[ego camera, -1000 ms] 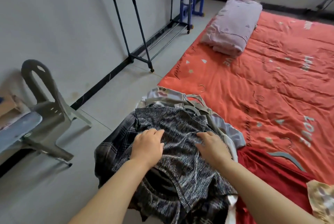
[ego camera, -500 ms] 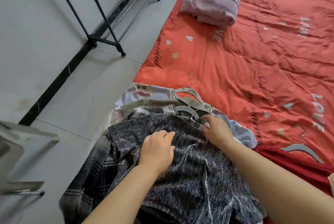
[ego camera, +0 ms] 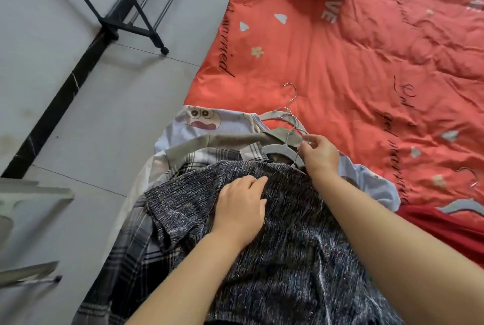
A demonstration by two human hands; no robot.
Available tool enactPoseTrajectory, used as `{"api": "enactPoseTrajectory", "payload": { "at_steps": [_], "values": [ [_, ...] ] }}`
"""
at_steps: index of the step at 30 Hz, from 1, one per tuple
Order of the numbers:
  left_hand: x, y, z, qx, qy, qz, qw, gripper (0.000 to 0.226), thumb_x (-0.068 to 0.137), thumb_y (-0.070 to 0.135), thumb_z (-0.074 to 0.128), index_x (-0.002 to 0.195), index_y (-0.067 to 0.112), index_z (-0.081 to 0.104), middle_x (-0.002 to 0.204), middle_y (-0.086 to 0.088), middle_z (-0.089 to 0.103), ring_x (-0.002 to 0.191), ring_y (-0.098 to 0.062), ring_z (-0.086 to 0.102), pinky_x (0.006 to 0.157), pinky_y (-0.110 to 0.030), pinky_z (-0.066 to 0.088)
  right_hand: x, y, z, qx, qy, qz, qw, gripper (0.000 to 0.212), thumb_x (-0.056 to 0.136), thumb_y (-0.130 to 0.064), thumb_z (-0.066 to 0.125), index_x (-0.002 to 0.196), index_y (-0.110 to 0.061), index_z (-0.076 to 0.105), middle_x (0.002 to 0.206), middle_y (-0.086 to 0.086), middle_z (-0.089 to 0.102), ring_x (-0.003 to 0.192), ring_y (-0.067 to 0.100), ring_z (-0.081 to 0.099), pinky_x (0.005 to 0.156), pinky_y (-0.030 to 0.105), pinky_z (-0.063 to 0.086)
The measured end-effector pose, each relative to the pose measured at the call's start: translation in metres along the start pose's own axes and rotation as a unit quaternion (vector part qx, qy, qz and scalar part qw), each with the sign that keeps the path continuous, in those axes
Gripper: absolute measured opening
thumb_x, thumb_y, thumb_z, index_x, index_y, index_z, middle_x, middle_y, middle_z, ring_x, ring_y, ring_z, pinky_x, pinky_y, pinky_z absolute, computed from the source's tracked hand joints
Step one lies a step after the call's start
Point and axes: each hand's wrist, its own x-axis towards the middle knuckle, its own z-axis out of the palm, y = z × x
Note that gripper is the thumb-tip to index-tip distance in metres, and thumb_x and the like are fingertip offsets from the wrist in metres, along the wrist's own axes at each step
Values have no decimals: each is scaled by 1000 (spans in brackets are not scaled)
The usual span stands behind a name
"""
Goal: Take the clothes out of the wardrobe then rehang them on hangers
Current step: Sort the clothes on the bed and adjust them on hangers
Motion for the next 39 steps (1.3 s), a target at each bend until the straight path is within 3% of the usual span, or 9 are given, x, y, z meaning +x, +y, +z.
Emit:
{"api": "enactPoseTrajectory", "payload": {
  "at_steps": [4,7,14,19,23,25,28,31,39],
  "values": [
    [2,12,-20,-25,63,28,997,48,93,23,51,139,15,41,132,-3,49,123,-21,43,104,-36,33,-33,-15,-30,149,-6,-30,988,7,88,-12,58,87,-14,65,69,3,66,66,20,62,52,31,49],
    [-1,23,-37,1,112,59,992,49,87,21,61,133,11,49,124,-9,56,117,-28,51,101,-43,38,-72,-25,-58,180,2,-77,981,14,88,-14,62,78,-23,64,70,5,68,62,13,62,57,24,49],
    [-49,51,-88,82,25,106,991,55,97,43,38,147,32,19,137,7,42,131,-14,30,114,-37,5,-173,-45,-131,257,37,-118,959,14,86,-6,64,78,-17,66,66,-5,68,62,7,65,64,19,52],
    [-92,79,-117,79,46,213,973,48,97,42,38,143,35,29,113,9,60,111,-15,52,95,-31,30,-238,-54,-185,308,94,-146,935,13,85,-4,64,78,-15,65,68,-1,68,62,11,65,60,19,52],
    [-124,112,-129,36,101,277,955,38,71,38,62,108,30,68,66,6,66,59,-18,65,50,-31,46,-274,-32,-223,251,133,-172,943,13,84,-13,66,91,-24,66,79,-1,70,75,16,67,79,35,53],
    [-140,129,-131,30,125,291,948,38,64,38,63,100,31,71,61,6,66,50,-17,62,44,-28,45,-289,-7,-242,136,155,-180,962,22,84,-22,67,105,-28,63,88,-5,70,83,12,66,82,29,49],
    [-171,162,-139,-15,131,285,949,35,77,35,63,112,34,66,84,5,72,73,-19,68,60,-29,49,-318,41,-264,-23,172,-200,964,45,83,-34,67,125,-20,56,107,-1,67,100,15,62,87,23,42],
    [-202,196,-128,-19,94,281,955,43,89,38,56,131,41,48,123,10,62,113,-13,56,86,-28,38,-351,94,-286,-139,181,-248,942,66,76,-45,69,132,-17,50,111,3,65,104,23,59,94,39,42],
    [-316,288,-55,-17,60,295,954,45,88,38,58,131,44,48,122,10,62,112,-14,57,89,-29,42,-447,214,-376,-210,265,-291,895,68,74,-31,72,136,-25,44,83,1,60,77,25,58,78,41,47]
  ]
}}
